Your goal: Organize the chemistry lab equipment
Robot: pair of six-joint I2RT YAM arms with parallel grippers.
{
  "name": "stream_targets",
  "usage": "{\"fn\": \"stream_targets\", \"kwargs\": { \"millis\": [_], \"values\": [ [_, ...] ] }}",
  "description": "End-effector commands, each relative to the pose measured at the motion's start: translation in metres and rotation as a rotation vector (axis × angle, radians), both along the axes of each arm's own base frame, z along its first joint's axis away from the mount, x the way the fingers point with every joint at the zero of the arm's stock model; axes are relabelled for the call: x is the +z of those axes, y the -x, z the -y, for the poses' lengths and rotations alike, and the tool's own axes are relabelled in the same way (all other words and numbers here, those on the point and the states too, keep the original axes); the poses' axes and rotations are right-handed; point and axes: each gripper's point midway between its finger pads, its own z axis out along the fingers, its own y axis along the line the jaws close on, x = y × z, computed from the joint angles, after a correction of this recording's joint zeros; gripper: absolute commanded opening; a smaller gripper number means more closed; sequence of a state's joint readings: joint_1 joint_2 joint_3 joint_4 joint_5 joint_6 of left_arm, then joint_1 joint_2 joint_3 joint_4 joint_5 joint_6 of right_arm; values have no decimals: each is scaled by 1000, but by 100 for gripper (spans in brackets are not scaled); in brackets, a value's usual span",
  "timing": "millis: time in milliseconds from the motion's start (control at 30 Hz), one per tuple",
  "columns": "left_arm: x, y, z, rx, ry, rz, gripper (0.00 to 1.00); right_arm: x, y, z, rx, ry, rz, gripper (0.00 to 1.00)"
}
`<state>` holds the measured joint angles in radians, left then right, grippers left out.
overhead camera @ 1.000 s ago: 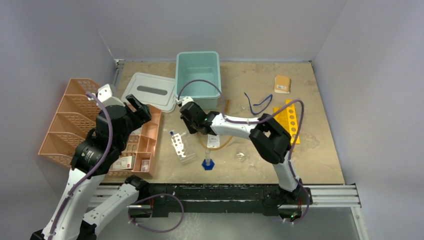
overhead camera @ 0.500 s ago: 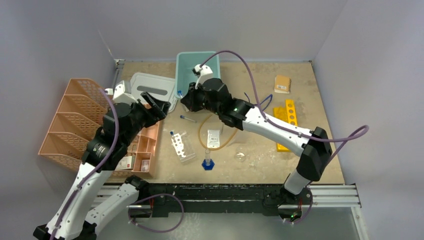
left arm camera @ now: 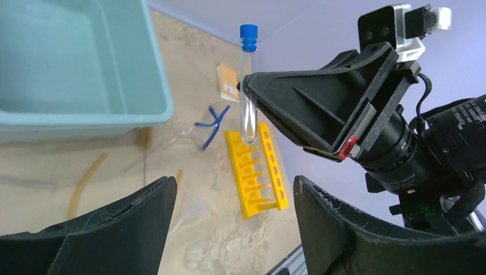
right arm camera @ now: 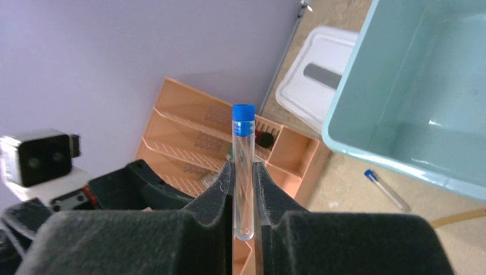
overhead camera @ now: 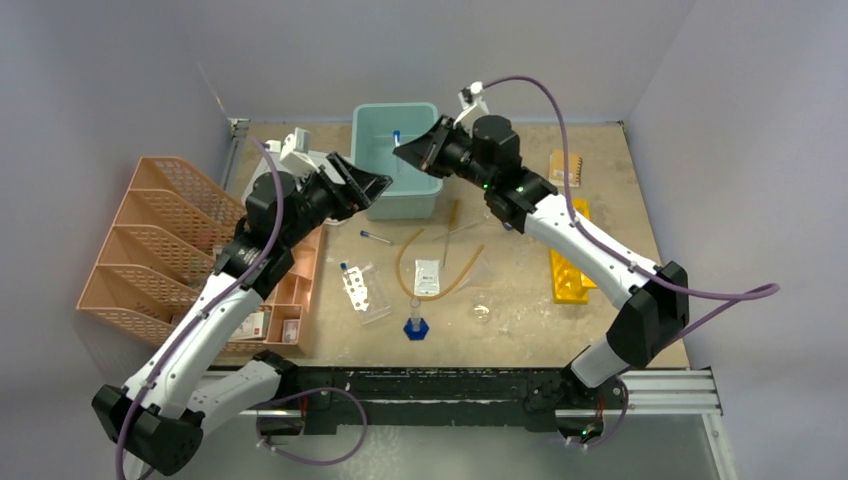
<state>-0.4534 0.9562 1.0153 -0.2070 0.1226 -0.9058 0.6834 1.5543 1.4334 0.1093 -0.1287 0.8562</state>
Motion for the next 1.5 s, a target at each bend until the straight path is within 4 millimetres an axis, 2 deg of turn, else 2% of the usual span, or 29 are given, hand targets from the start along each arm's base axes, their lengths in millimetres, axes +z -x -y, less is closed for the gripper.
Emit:
{"fn": "stream_targets", "kwargs": {
  "millis": [0, 100, 233, 400, 433, 533, 600, 700, 900, 1000, 1133, 1233, 1333, 1467],
  "values": [
    [47, -21, 21, -66, 78, 175, 74, 75, -4, 21, 39, -166, 93, 9],
    [54, -32, 41, -157, 56, 233, 73, 94, -5, 28, 60, -155, 176, 10],
    [61, -38, 54, -206, 121, 276, 73, 99, -5, 22, 101, -139, 197, 10],
    [66, -30, 55, -230, 144, 307, 73, 88, -7, 19, 103, -163, 152, 10],
    [61, -28, 53, -225, 134, 311, 73, 87, -6, 19, 102, -177, 158, 10],
    [67, -25, 42, -170, 140, 337, 72, 80, -4, 21, 95, -187, 146, 10],
    [69, -26, 38, -145, 137, 326, 72, 83, -2, 25, 81, -196, 145, 10],
    [68, -23, 43, -181, 135, 306, 68, 84, 0, 27, 72, -207, 145, 10],
    [60, -31, 47, -184, 125, 269, 54, 79, 9, 25, 103, -259, 89, 10],
    [58, -36, 48, -178, 93, 256, 54, 83, 12, 24, 119, -288, 76, 10],
    [66, -41, 53, -195, 96, 262, 52, 89, 14, 21, 143, -296, 84, 10],
    [66, -44, 57, -211, 95, 261, 45, 89, 15, 20, 153, -296, 81, 10],
    [66, -44, 60, -227, 91, 268, 33, 88, 16, 19, 161, -293, 78, 10],
    [58, -40, 64, -280, 18, 273, 4, 93, 20, 18, 180, -296, 77, 14]
  ]
}}
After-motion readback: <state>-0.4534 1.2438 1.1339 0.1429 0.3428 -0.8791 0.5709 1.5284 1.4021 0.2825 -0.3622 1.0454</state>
